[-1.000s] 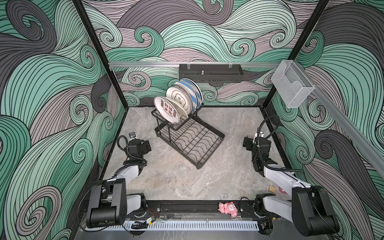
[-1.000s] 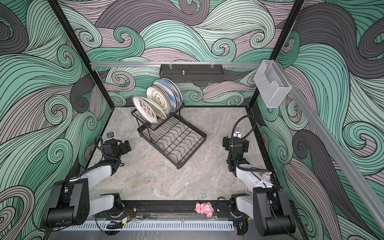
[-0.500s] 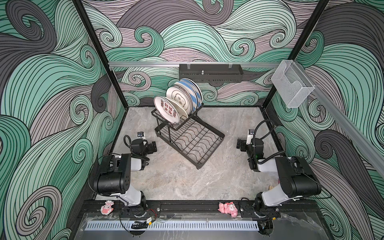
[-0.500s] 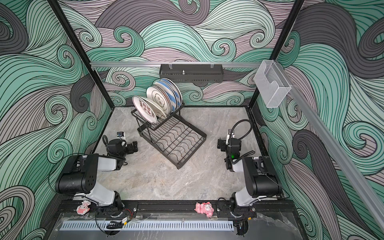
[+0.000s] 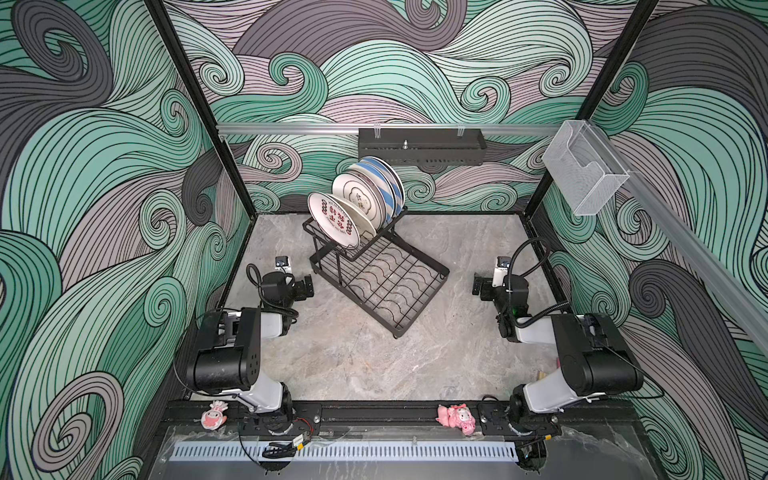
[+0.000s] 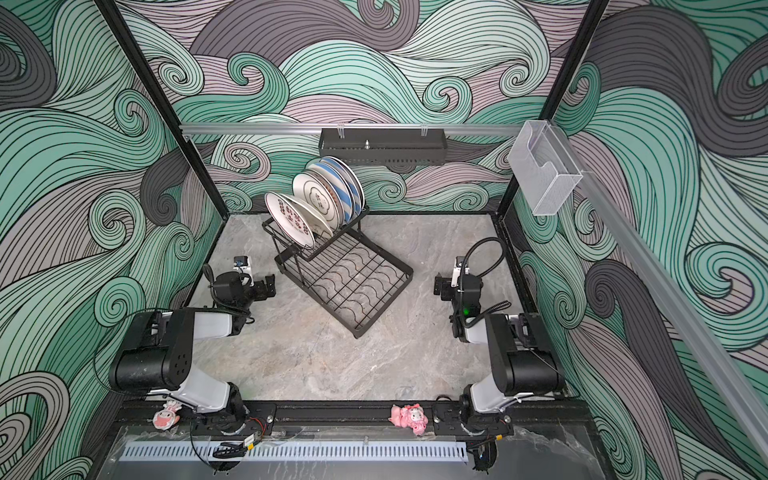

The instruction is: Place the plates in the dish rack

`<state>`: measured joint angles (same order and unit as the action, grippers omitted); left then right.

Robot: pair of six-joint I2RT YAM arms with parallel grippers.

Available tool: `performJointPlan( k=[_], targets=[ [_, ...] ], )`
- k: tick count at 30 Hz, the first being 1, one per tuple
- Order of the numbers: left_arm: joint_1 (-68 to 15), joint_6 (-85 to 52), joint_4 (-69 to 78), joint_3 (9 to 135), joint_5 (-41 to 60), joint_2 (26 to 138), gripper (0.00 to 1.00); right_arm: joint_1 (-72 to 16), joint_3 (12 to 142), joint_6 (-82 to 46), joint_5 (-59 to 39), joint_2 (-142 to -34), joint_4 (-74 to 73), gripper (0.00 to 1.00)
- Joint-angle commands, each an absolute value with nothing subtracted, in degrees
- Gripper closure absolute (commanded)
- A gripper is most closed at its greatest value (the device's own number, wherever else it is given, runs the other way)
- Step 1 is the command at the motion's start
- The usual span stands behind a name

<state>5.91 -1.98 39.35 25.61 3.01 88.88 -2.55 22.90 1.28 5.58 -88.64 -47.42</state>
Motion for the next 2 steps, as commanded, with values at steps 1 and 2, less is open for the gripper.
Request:
performJointPlan(
  k=[1,2],
  targets=[
    [5.80,-1.62,39.25,26.73,3.60,88.06,0.01,-2.25,23.27,1.44,5.15,-88.11,-48.32,0.01],
    [5.80,-2.20,37.17,27.40,3.20,87.53,0.01,-2.28,23.28,1.38,5.11,-88.12,-48.30,0.01]
  ],
)
